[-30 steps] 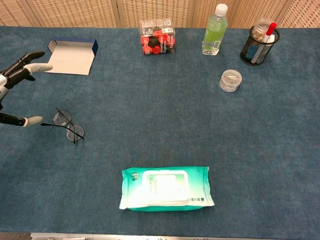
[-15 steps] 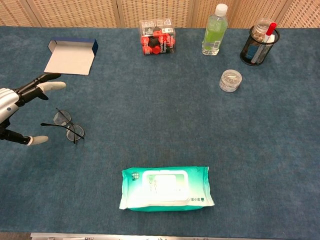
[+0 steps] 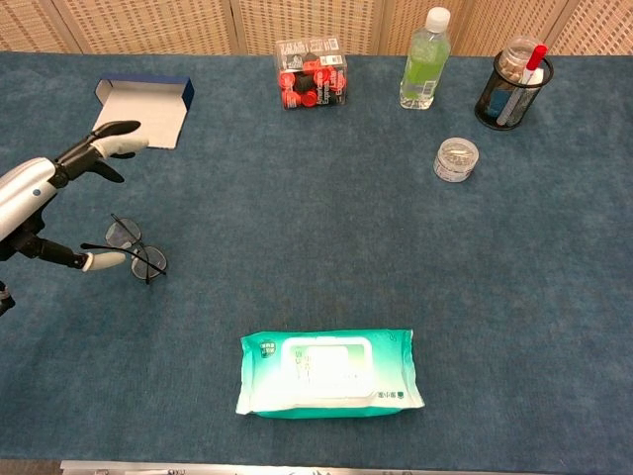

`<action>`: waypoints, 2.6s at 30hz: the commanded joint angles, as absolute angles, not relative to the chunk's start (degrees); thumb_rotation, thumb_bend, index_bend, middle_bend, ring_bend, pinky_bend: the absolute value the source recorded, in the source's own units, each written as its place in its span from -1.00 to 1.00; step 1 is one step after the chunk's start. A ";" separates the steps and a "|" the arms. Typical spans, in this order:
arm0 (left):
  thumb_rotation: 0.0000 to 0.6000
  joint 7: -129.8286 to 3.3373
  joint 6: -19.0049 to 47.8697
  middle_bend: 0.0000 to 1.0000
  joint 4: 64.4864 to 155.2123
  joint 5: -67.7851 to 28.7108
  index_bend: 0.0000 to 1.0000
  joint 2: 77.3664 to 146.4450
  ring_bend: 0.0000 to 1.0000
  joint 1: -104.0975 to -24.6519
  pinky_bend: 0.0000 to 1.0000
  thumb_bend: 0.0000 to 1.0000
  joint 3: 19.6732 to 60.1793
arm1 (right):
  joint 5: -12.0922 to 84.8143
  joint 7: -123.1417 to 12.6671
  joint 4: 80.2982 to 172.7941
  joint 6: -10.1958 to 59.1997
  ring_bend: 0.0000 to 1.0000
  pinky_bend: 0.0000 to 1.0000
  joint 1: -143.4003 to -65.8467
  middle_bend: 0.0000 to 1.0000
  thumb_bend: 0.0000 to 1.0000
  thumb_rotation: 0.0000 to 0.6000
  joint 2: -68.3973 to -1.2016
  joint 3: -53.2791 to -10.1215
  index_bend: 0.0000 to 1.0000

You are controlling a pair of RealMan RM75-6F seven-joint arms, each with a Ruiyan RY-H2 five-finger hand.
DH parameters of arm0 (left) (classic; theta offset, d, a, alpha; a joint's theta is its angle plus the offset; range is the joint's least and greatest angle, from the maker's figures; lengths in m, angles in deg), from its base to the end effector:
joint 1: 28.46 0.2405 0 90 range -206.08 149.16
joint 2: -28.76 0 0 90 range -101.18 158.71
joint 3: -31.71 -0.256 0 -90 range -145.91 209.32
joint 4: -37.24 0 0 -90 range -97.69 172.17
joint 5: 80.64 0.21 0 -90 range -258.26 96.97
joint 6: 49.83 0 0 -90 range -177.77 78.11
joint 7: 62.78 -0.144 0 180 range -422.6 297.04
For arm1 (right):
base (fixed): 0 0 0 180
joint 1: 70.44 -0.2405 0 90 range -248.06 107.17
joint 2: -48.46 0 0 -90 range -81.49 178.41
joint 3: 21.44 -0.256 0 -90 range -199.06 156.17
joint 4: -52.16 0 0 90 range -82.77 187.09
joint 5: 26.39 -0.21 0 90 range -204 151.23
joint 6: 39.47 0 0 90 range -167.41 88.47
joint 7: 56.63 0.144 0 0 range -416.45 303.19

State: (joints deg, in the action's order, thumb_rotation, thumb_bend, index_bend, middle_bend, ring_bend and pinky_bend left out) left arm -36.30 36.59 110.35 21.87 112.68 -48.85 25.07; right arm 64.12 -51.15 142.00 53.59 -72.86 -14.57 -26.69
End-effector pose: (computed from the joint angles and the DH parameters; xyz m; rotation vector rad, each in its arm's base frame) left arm -0.2536 0.2160 0.0392 -1.7891 -1.1381 -1.4527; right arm -0.3058 -0.1748 0.1884 1.3209 -0.7843 1.0570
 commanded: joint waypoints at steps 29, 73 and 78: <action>1.00 -37.69 34.01 -1.00 105.80 13.59 -0.83 117.75 -0.72 -47.70 -0.50 -0.95 30.33 | 64.17 -51.23 142.00 53.48 -0.27 -0.11 -72.88 -0.20 -0.18 1.00 -14.59 -26.64 0.17; 1.00 -39.15 27.67 -1.00 101.79 10.18 -0.83 120.78 -0.73 -50.14 -0.54 -0.95 32.65 | 64.20 -50.83 142.10 53.75 -0.27 -0.11 -72.75 -0.20 -0.18 1.00 -14.34 -26.72 0.17; 1.00 -38.24 26.89 -1.00 99.10 9.75 -0.83 122.02 -0.73 -50.53 -0.55 -0.95 32.86 | 64.24 -50.92 142.07 53.71 -0.27 -0.11 -72.75 -0.20 -0.18 1.00 -14.40 -26.68 0.17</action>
